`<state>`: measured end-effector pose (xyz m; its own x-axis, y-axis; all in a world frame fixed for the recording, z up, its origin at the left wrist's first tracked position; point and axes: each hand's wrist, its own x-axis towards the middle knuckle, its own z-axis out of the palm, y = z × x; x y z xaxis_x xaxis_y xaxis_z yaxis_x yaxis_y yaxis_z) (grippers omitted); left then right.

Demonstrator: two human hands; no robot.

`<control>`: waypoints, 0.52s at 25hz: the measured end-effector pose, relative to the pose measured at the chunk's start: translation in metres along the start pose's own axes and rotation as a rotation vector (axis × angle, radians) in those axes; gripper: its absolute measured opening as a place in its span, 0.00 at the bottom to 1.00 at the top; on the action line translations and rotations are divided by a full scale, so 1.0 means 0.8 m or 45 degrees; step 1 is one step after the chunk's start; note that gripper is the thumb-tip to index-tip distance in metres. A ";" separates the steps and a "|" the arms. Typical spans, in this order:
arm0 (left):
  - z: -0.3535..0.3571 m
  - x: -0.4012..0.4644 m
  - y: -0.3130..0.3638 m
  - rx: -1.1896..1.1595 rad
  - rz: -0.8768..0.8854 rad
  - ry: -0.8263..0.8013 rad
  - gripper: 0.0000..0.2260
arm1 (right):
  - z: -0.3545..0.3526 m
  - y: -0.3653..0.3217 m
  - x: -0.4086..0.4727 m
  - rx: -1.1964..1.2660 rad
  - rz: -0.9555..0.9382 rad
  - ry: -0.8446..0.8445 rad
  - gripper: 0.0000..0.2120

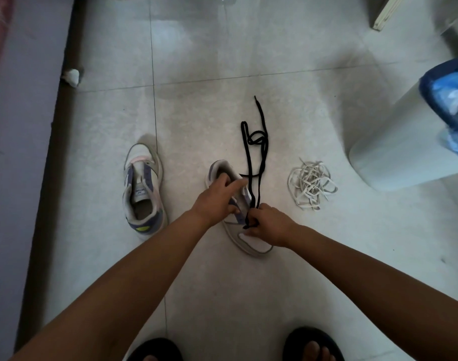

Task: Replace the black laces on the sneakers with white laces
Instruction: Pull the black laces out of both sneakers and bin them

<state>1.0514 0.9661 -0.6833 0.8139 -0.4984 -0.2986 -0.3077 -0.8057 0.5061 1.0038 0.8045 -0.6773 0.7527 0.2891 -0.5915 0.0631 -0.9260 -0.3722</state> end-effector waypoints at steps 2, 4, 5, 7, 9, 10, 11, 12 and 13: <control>0.004 0.001 0.006 0.037 0.027 0.000 0.27 | -0.002 -0.004 0.001 0.213 0.030 -0.074 0.12; 0.011 0.000 0.010 0.082 0.066 0.019 0.24 | 0.000 -0.008 0.001 0.525 0.139 -0.055 0.11; 0.014 -0.001 0.010 0.123 0.076 0.028 0.23 | 0.003 -0.011 0.000 0.720 0.211 -0.026 0.10; 0.019 -0.003 0.009 0.226 0.088 0.037 0.22 | 0.008 -0.015 -0.005 1.016 0.326 -0.002 0.09; 0.024 -0.004 0.011 0.301 0.109 0.043 0.22 | 0.010 -0.010 -0.011 1.231 0.391 -0.007 0.08; 0.025 -0.003 0.014 0.333 0.120 0.046 0.22 | 0.008 -0.007 -0.014 1.296 0.393 -0.013 0.08; 0.027 -0.002 0.018 0.353 0.121 0.048 0.23 | 0.006 -0.004 -0.018 1.277 0.373 -0.016 0.08; 0.027 -0.002 0.019 0.359 0.111 0.041 0.24 | 0.005 0.000 -0.021 1.076 0.307 -0.008 0.08; 0.027 -0.002 0.019 0.348 0.092 0.024 0.25 | 0.003 0.004 -0.023 0.649 0.206 -0.012 0.09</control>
<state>1.0346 0.9480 -0.6929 0.7932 -0.5537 -0.2535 -0.4847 -0.8261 0.2875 0.9885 0.7973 -0.6696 0.7206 0.1566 -0.6754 -0.3811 -0.7243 -0.5746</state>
